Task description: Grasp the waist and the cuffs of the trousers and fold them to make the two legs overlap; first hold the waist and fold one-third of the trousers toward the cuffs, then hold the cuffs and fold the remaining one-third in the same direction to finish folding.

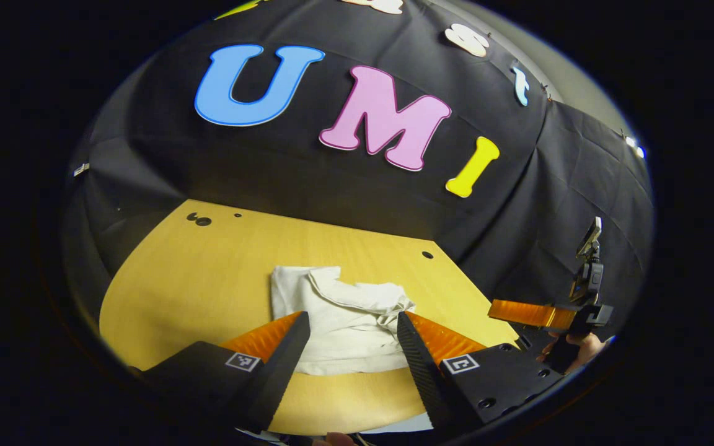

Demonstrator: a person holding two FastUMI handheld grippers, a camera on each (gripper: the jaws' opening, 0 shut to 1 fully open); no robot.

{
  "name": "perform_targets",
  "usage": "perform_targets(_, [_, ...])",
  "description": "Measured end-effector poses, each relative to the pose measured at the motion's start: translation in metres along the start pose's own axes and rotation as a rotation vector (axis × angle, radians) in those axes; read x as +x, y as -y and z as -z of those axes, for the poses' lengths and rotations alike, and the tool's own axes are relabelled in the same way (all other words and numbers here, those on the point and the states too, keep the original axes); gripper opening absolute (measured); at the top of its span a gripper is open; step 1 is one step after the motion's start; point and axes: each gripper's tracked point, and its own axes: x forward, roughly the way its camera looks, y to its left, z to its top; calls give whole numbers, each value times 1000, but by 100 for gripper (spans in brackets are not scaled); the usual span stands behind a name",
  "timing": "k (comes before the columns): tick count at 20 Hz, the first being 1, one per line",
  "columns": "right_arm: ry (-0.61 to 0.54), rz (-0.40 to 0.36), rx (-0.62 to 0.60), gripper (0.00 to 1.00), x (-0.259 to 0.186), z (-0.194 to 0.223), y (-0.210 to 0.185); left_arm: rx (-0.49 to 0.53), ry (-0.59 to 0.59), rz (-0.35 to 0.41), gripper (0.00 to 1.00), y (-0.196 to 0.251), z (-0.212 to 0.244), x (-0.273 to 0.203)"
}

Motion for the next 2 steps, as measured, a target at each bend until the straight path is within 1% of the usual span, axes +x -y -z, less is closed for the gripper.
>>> perform_targets(2, [3, -17, -8, 83, 4, -2, -10, -16, 6, -25, 91, -13, 0, -9])
